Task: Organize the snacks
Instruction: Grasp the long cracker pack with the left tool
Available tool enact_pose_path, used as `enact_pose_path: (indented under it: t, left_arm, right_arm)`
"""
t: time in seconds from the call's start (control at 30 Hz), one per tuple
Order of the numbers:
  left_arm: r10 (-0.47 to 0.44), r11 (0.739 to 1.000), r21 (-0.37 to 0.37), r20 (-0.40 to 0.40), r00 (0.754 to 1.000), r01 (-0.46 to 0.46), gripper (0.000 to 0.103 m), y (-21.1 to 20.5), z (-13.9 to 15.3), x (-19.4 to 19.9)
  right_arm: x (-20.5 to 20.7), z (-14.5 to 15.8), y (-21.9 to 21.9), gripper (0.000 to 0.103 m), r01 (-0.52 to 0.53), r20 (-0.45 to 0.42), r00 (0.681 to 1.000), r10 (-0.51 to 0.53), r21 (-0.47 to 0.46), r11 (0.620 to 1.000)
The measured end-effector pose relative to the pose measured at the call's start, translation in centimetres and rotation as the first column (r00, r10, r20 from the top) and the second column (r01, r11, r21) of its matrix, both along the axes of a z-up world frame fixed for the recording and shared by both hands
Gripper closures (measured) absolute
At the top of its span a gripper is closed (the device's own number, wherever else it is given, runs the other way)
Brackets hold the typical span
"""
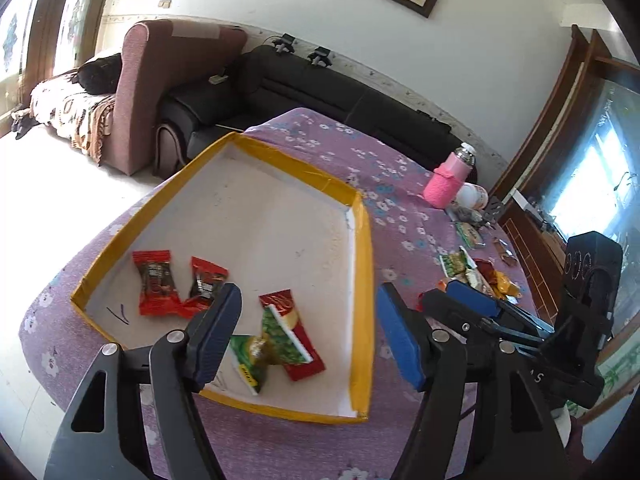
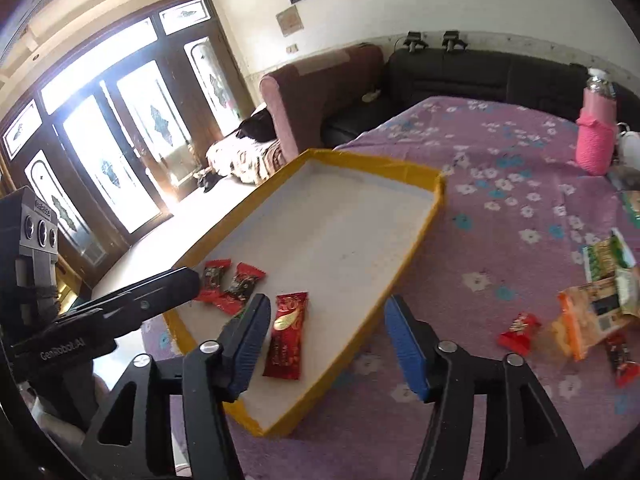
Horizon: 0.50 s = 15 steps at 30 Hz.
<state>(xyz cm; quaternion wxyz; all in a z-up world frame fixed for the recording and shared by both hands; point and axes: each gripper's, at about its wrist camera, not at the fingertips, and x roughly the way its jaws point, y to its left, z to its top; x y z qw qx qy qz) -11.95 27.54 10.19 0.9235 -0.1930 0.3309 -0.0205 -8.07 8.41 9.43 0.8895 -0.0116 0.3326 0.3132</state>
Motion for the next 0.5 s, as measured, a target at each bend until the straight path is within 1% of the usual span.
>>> enact_pose_path:
  t: [0.03,0.07,0.17,0.27,0.33,0.4,0.5]
  left_arm:
    - [-0.017,1.000,-0.001,0.001,1.000,0.017,0.034,-0.7,0.1,-0.1]
    - [-0.036,0.999,0.004,-0.001,0.999,0.036,0.034,-1.5,0.2,-0.1]
    - [-0.080,0.996,0.034,-0.012,0.997,0.080,0.034,-3.5,0.4,0.0]
    - [-0.122,0.991,0.051,-0.027,0.992,0.123,0.034,-5.4,0.2,0.1]
    - [-0.145,0.987,0.056,-0.038,0.989,0.147,0.034,-6.6,0.1,0.4]
    - [-0.167,0.983,0.064,-0.052,0.985,0.170,0.034,-7.9,0.0,0.7]
    - [-0.195,0.977,0.076,-0.062,0.979,0.199,0.034,-9.5,-0.1,0.8]
  right_arm:
    - [0.1,0.1,-1.7,0.024,0.036,0.013,0.999,-0.036,0.003,0.999]
    - [0.6,0.0,-3.6,0.024,0.073,0.006,0.997,-0.073,0.006,0.997]
    - [2.2,-0.6,-10.0,0.024,0.182,-0.066,0.982,-0.178,0.049,0.982]
    - [3.0,-1.3,-16.3,0.024,0.316,-0.117,0.945,-0.307,0.071,0.946]
    - [3.3,-1.8,-19.9,0.022,0.381,-0.146,0.919,-0.366,0.092,0.920]
    - [3.7,-2.0,-22.4,0.022,0.420,-0.173,0.900,-0.399,0.104,0.902]
    - [4.8,-2.0,-23.3,0.023,0.434,-0.178,0.893,-0.412,0.102,0.895]
